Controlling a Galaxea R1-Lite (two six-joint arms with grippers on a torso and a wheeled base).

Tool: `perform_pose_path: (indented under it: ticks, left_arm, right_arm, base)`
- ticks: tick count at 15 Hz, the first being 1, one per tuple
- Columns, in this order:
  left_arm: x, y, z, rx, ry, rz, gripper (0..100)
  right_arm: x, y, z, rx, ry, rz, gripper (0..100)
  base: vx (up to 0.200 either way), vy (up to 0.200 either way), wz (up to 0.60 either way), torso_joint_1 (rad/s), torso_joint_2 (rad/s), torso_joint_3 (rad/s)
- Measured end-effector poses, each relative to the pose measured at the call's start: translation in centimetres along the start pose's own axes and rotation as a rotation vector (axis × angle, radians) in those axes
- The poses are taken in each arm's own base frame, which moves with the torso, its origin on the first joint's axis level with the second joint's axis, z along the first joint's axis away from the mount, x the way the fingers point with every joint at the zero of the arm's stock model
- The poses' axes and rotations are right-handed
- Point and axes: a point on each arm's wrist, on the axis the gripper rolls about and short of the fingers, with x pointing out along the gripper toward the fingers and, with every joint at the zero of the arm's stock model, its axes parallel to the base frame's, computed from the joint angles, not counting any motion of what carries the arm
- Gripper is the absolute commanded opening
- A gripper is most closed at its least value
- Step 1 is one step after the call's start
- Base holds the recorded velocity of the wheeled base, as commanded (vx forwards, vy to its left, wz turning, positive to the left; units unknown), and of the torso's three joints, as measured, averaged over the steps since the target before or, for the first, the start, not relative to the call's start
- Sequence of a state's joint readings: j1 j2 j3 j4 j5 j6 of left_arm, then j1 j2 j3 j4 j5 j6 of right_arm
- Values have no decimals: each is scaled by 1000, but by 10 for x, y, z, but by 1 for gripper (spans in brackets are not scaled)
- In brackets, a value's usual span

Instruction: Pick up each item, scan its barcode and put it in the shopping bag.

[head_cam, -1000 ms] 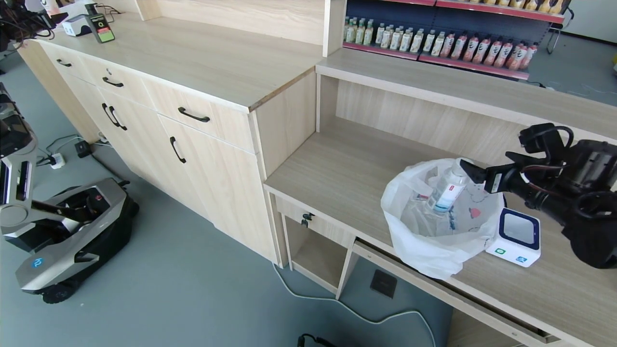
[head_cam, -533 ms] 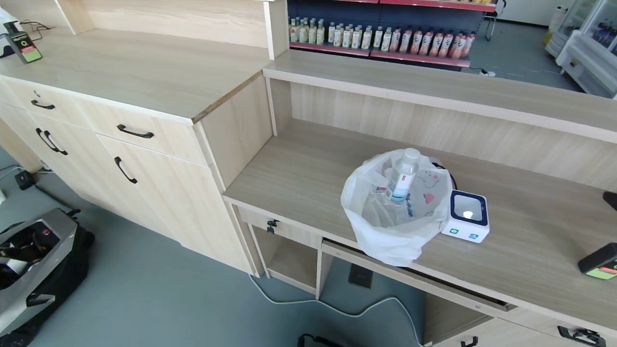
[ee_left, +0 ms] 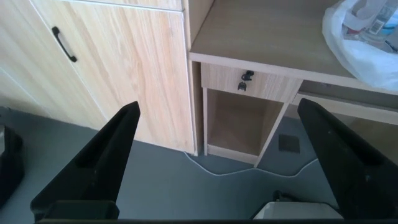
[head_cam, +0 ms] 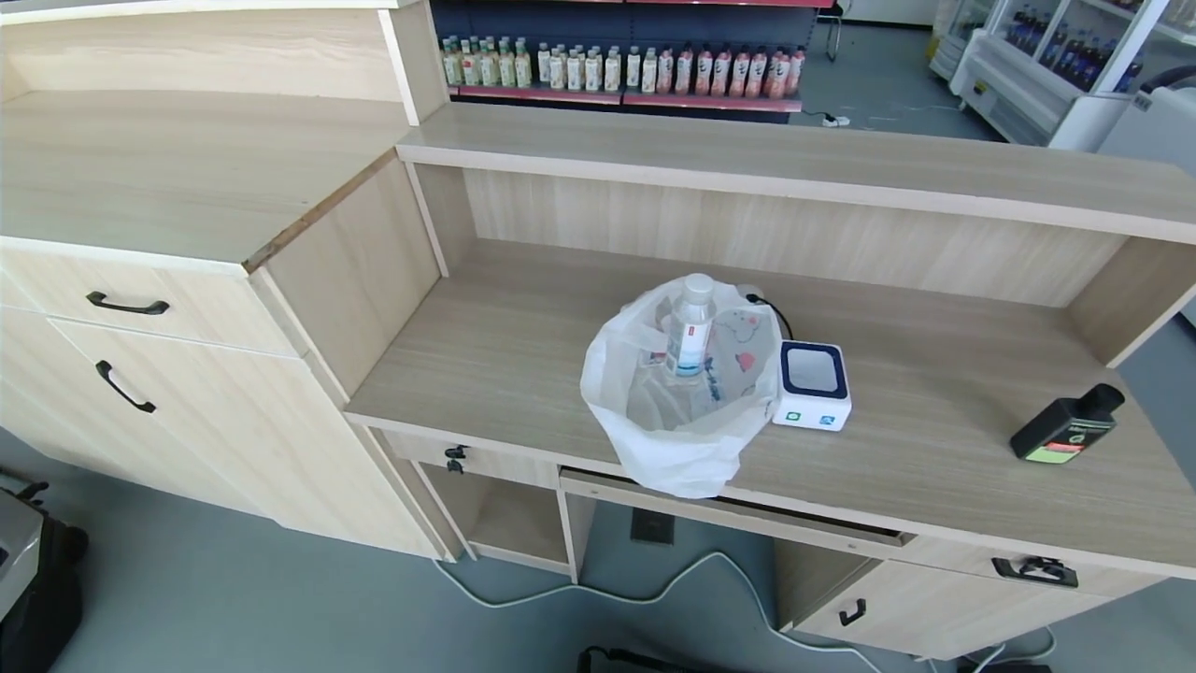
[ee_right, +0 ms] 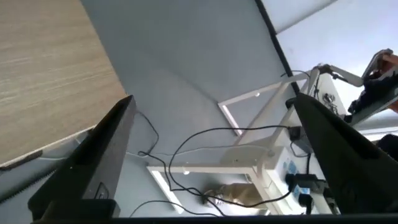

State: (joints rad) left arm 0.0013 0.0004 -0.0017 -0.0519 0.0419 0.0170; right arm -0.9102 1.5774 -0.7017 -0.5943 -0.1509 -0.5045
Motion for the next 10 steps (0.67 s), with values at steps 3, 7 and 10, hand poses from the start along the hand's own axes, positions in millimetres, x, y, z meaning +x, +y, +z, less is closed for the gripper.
perform_pose_path:
  ticks: [3,7,10]
  left_arm:
    - [0,0,0,0,0,0,100]
    - [0,0,0,0,0,0,100]
    - [0,0,0,0,0,-1,100]
  right_arm:
    - [59,6,-18,-168,79,-14,100]
    - [93,36,-29,-194,86,96,100]
    - [96,62,-23,-149,38,218,100]
  base:
    - [0,0,0,0,0,0]
    - [0,0,0,0,0,0]
    - [0,0,0,0,0,0]
